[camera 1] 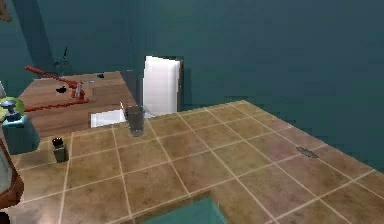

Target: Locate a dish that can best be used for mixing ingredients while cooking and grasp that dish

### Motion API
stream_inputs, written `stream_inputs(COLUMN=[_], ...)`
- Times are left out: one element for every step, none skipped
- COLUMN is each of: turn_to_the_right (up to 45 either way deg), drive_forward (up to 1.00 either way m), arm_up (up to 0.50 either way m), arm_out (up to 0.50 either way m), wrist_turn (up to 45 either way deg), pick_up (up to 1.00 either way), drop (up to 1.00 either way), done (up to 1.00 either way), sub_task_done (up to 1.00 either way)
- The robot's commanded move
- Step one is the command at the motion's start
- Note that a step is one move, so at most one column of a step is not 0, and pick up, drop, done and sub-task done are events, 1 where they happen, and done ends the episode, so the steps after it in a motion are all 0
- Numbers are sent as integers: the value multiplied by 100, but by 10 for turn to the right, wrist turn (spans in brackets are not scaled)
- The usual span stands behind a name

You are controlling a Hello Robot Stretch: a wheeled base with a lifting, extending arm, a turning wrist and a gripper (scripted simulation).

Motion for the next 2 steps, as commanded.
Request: stream_inputs(turn_to_the_right=[-120,0], drive_forward=[0,0], arm_up=[0,50], arm_out=[0,0], wrist_turn=[0,0], pick_up=[0,0], drop=[0,0], done=[0,0], sub_task_done=[0,0])
